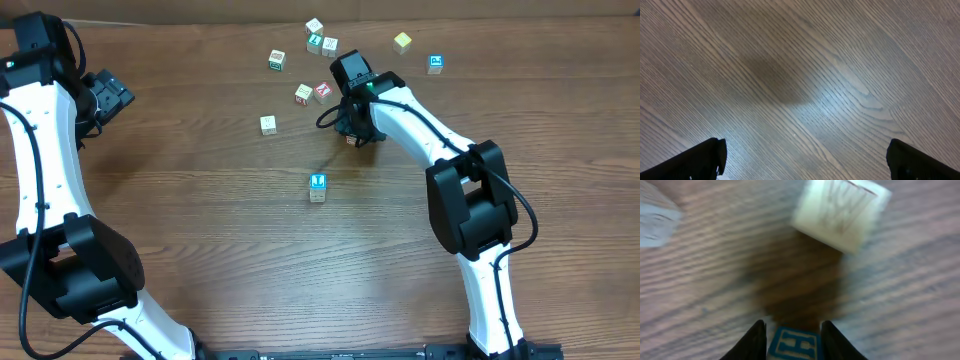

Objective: Form a tower
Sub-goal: 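Lower the right gripper onto a teal-lettered 'H' block, then close the right gripper on the 'H' block and lift it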

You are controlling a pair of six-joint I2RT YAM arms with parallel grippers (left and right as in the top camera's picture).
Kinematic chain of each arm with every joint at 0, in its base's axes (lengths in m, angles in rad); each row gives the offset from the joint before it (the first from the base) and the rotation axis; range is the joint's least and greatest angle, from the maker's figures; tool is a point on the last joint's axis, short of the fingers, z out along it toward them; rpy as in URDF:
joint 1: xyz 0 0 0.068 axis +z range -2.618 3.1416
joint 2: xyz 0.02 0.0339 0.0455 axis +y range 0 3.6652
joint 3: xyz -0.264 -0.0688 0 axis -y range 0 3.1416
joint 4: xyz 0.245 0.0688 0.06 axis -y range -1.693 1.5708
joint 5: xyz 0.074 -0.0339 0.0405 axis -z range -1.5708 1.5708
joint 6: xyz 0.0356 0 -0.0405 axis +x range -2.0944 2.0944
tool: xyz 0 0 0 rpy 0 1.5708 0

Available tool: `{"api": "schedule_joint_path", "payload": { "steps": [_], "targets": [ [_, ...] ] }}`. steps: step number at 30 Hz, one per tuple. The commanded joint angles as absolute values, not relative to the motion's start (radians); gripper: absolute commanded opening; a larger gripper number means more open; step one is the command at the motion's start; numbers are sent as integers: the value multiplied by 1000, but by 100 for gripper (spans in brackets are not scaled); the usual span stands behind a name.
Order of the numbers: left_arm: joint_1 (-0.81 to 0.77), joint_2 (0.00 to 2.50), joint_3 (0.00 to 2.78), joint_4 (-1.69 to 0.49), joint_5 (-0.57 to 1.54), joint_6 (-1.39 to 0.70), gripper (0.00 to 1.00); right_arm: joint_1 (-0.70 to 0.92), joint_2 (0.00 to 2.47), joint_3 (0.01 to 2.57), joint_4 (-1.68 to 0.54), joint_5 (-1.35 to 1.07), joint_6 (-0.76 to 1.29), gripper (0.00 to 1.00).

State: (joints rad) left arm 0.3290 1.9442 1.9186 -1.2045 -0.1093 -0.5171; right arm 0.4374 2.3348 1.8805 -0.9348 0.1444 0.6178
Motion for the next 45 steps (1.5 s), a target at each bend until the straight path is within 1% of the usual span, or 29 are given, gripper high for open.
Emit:
{"api": "schedule_joint_path", "payload": {
  "steps": [1, 3, 6, 7, 8, 10, 16, 18, 20, 22, 32, 36, 38, 41, 42, 45],
  "targets": [
    [324, 1942, 1919, -1203, -115, -512, 100, 412, 2336, 1880, -990, 164, 601, 27],
    [324, 1942, 1919, -1203, -115, -512, 99, 406, 2336, 1880, -1010, 163, 574, 27],
    [324, 1942, 1919, -1203, -115, -512, 100, 403, 2336, 1880, -1016, 138, 519, 41],
    [324, 1942, 1919, -1203, -115, -512, 100, 403, 2336, 1880, -1017, 127, 506, 51],
    [324, 1942, 1919, -1203, -115, -512, 100, 403, 2336, 1880, -1018, 114, 490, 55],
    [324, 1942, 1919, -1203, -115, -512, 100, 403, 2336, 1880, -1028, 102, 466, 58],
    [324, 1942, 1919, -1203, -115, -512, 100, 403, 2336, 1880, -1084, 34, 466, 56],
    [324, 1942, 1919, -1203, -115, -512, 99, 405, 2336, 1880, -1084, 31, 466, 52],
    [324, 1942, 1919, -1203, -115, -512, 100, 405, 2336, 1880, -1082, 32, 466, 41],
    [324, 1942, 1919, -1203, -115, -512, 100, 404, 2336, 1881, -1083, 31, 466, 37],
    [324, 1942, 1919, -1203, -115, -512, 100, 403, 2336, 1942, -1095, 32, 466, 38],
    [324, 1942, 1919, -1203, -115, -512, 100, 403, 2336, 2026, -1158, 49, 463, 36],
    [324, 1942, 1919, -1203, -115, -512, 99, 403, 2336, 2081, -1214, 51, 463, 40],
    [324, 1942, 1919, -1203, -115, -512, 100, 403, 2336, 2090, -1245, 51, 463, 56],
    [324, 1942, 1919, -1203, -115, -512, 99, 403, 2336, 2086, -1249, 51, 462, 59],
    [324, 1942, 1919, -1203, -115, -512, 100, 405, 2336, 2054, -1247, 51, 462, 59]
  ]
}}
